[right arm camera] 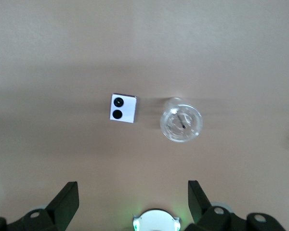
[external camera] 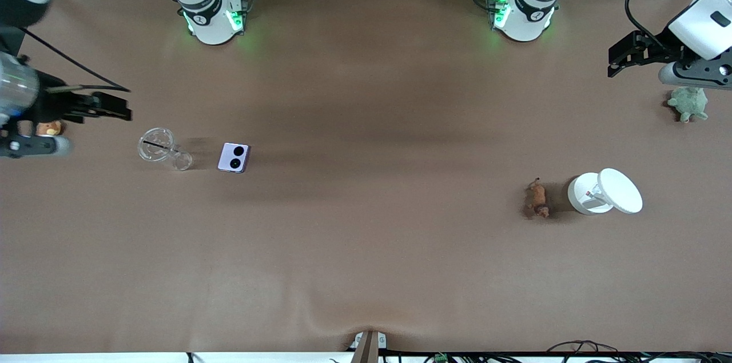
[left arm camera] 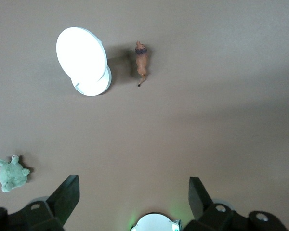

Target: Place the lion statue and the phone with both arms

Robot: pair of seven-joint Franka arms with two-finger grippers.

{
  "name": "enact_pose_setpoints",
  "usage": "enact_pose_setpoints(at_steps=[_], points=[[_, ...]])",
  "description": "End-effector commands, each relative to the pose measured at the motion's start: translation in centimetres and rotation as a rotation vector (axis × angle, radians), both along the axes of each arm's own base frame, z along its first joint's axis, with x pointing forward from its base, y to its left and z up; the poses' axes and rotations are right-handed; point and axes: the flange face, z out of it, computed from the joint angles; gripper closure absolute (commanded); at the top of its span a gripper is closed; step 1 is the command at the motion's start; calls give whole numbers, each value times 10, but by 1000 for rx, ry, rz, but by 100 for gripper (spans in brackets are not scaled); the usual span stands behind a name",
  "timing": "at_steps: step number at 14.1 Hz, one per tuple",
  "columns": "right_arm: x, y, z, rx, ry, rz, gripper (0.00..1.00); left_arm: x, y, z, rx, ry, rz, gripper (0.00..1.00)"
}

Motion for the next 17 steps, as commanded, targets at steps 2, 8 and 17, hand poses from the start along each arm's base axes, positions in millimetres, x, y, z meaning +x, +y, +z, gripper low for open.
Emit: enact_pose_setpoints(at_steps=[2, 8, 17], points=[[-7, -26, 25, -11, -7, 17, 0, -3, 2, 6, -20, -2, 1, 0], [-60, -45, 82, -18, -106, -117, 0, -3, 4, 6, -20, -2, 3, 0], [-78, -23, 74, -54, -94, -88, 0, -3, 4, 6, -20, -2, 3, 0]])
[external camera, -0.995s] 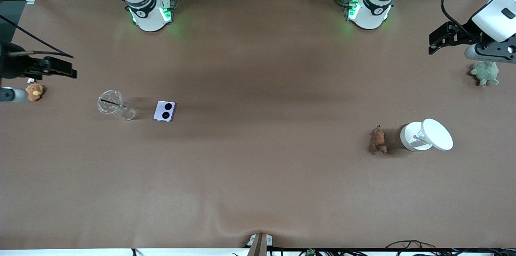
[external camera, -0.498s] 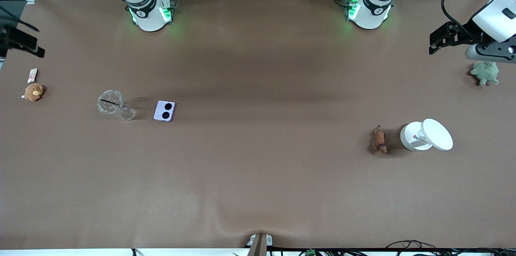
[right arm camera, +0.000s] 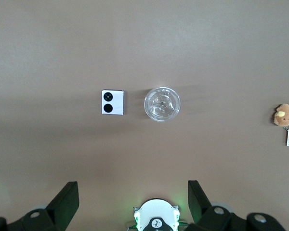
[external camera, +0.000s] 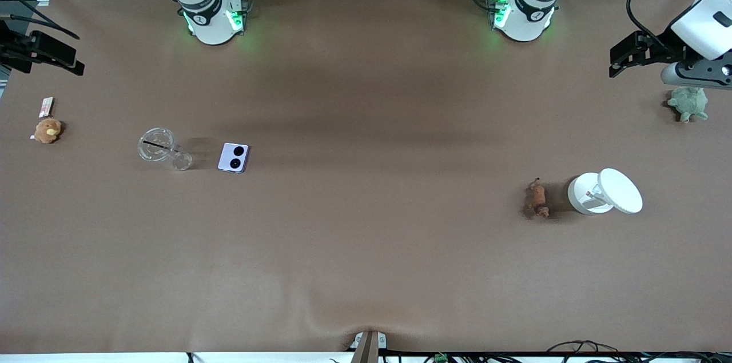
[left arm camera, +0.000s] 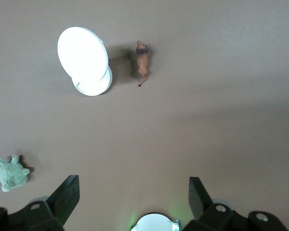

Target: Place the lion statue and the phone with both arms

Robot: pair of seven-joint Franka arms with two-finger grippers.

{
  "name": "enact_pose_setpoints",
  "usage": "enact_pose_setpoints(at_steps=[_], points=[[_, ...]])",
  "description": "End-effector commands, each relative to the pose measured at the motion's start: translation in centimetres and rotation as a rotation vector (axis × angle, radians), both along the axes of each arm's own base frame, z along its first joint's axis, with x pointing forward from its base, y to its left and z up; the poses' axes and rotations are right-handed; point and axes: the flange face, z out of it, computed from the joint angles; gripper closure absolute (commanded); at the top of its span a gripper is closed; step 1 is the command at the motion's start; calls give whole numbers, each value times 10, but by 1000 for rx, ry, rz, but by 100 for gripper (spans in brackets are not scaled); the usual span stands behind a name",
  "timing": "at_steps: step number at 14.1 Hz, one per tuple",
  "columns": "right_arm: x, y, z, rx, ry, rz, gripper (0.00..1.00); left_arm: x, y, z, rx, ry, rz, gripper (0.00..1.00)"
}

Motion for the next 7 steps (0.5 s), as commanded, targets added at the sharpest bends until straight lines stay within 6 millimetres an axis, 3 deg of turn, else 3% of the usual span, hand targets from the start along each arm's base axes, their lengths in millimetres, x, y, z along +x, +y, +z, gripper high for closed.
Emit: enact_pose_setpoints(at_steps=[1, 7], points=[[-15, 1, 5, -17, -19, 15, 0, -3, 2, 6, -20, -1, -1, 0], [-14, -1, 9, -7, -49, 65, 0, -3, 2, 6, -20, -1, -1, 0]])
